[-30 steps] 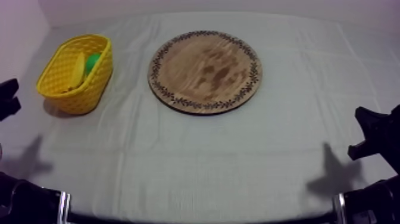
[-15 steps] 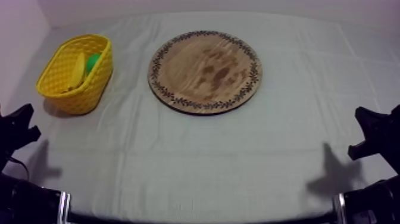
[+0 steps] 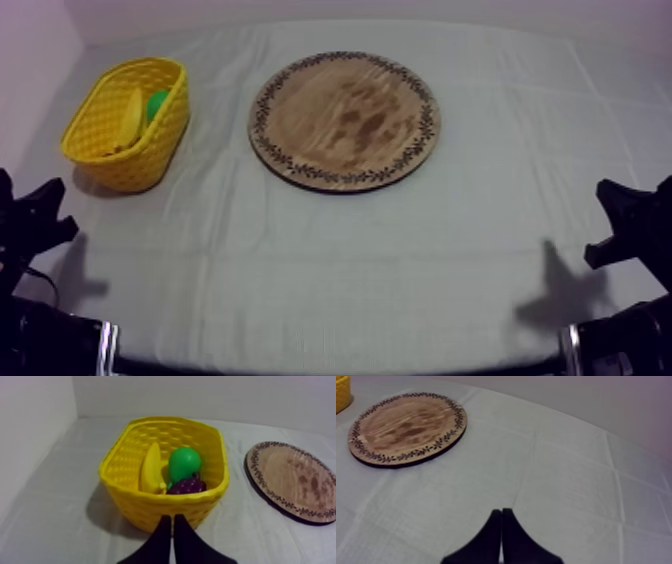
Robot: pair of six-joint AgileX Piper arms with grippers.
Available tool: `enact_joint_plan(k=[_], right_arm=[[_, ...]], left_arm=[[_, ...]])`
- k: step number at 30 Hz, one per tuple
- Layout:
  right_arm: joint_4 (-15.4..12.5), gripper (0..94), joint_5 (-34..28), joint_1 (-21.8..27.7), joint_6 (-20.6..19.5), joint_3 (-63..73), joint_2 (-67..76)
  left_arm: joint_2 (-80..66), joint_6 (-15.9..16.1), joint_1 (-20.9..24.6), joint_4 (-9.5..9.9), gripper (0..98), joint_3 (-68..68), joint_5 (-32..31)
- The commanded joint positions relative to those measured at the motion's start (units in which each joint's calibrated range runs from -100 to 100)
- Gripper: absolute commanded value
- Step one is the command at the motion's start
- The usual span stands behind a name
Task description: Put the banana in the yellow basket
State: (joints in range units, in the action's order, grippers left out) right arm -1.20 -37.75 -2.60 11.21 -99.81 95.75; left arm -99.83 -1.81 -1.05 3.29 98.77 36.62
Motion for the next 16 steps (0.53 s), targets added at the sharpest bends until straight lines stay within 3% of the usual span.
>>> enact_joint_plan(k=[1,16], right_arm=[[0.01,0.3,0.0,0.0,0.0,0.03,0.0],[0.01,0.3,0.0,0.0,0.0,0.03,0.0]], left_arm=[[0.01,-0.19,0.24,-0.05,0.0,0.05,-0.21],[0.01,-0.32,0.72,-0.22,0.0,0.11,-0.46]])
